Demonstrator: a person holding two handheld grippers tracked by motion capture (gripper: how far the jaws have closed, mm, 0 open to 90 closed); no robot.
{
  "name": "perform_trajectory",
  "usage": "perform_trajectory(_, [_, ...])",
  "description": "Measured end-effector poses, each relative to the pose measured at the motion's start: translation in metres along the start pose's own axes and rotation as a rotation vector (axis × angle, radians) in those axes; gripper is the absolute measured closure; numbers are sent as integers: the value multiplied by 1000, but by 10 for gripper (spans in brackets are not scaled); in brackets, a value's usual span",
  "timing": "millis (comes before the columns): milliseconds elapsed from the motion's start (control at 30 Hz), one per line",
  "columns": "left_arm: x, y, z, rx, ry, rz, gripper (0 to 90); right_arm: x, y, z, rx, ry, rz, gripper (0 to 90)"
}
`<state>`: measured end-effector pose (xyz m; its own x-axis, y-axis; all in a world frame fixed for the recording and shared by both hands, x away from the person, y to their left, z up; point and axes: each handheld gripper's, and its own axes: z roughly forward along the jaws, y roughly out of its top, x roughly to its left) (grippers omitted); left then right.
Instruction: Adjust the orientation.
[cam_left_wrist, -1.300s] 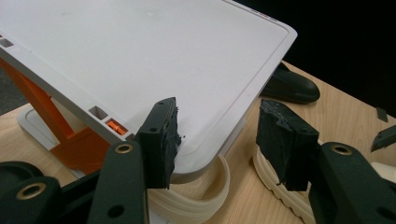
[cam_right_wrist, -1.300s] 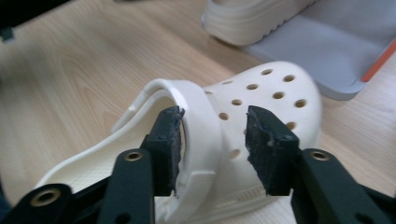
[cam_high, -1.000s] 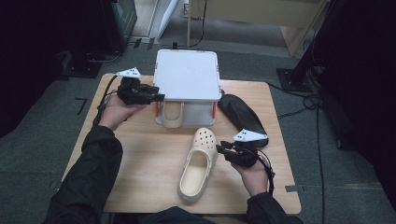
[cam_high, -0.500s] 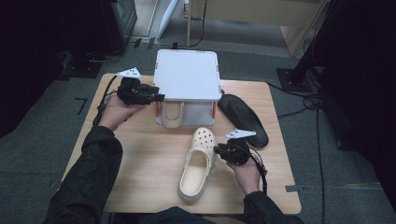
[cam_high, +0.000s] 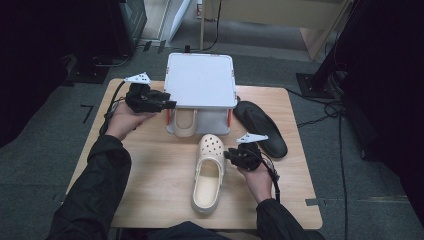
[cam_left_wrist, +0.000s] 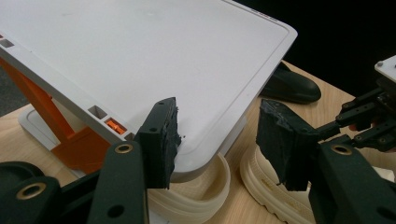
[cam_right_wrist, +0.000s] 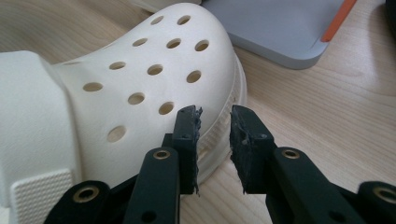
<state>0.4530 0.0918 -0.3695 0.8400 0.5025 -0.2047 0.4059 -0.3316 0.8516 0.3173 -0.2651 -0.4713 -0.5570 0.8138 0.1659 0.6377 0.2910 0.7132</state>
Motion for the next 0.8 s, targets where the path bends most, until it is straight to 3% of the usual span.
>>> perform_trajectory(267, [0, 0, 0, 0, 2, 1, 486, -2, 5, 10, -21, 7, -3, 699])
perform_trajectory(333, [0, 0, 0, 0, 2, 1, 486, -4, 5, 9, -30, 11, 17, 668])
perform_trajectory(533, [0, -1, -1, 1, 0, 1, 487, -3, 12, -12, -103, 43, 54, 606])
perform_trajectory(800, [-1, 0, -1, 3, 1, 3, 486, 15, 15, -37, -128, 80, 47, 506])
